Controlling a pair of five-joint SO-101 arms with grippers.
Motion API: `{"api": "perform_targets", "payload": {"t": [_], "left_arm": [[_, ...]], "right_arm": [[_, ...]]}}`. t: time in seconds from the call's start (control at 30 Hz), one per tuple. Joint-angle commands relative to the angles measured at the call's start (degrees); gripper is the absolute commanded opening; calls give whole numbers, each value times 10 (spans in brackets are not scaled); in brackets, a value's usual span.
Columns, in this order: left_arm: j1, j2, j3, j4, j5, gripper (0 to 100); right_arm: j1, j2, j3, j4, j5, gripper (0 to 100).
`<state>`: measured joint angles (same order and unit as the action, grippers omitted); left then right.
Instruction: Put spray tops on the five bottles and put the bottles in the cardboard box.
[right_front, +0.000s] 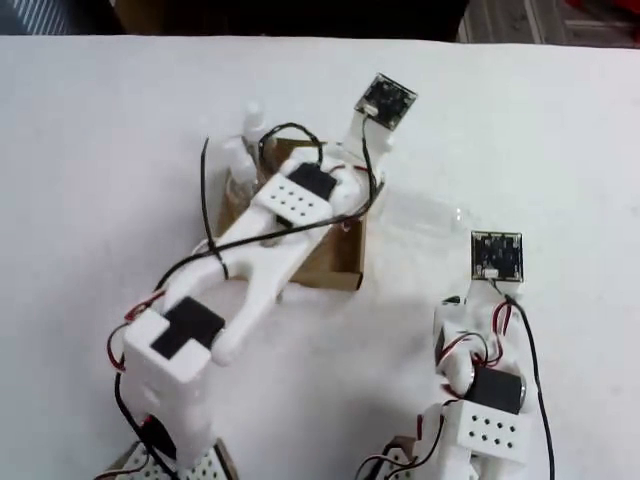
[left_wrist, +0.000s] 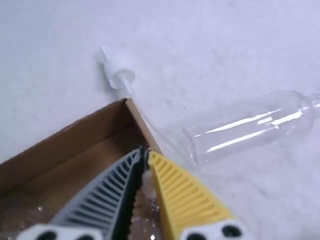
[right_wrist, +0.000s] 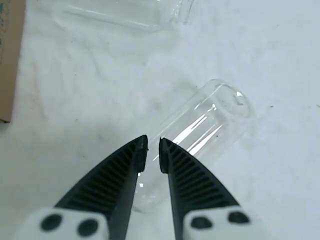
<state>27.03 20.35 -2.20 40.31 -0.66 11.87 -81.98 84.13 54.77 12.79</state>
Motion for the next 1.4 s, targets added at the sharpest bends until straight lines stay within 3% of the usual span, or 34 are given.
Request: {"api": "perform_targets", "payload": {"t": [0.0, 0.33, 0.5, 0.67, 0.87, 1.13, 1.37], "left_arm": [[18, -76, 8, 2, 5, 20], [40, -203, 84, 1, 10, 23], [76, -198, 105, -55, 11, 24], [82, -148, 134, -175, 59, 24], [61, -54, 116, -288, 63, 24], [34, 90, -12, -265, 68, 125], [19, 152, -94, -266, 69, 132]], "right_arm": [[-4, -8, -7, 1, 6, 17], [-1, -8, -7, 1, 6, 17], [15, -8, -8, 1, 6, 17], [25, -8, -8, 1, 6, 17], [22, -8, -8, 1, 6, 17], [22, -8, -8, 4, 6, 17], [22, -8, -7, 5, 7, 17]]}}
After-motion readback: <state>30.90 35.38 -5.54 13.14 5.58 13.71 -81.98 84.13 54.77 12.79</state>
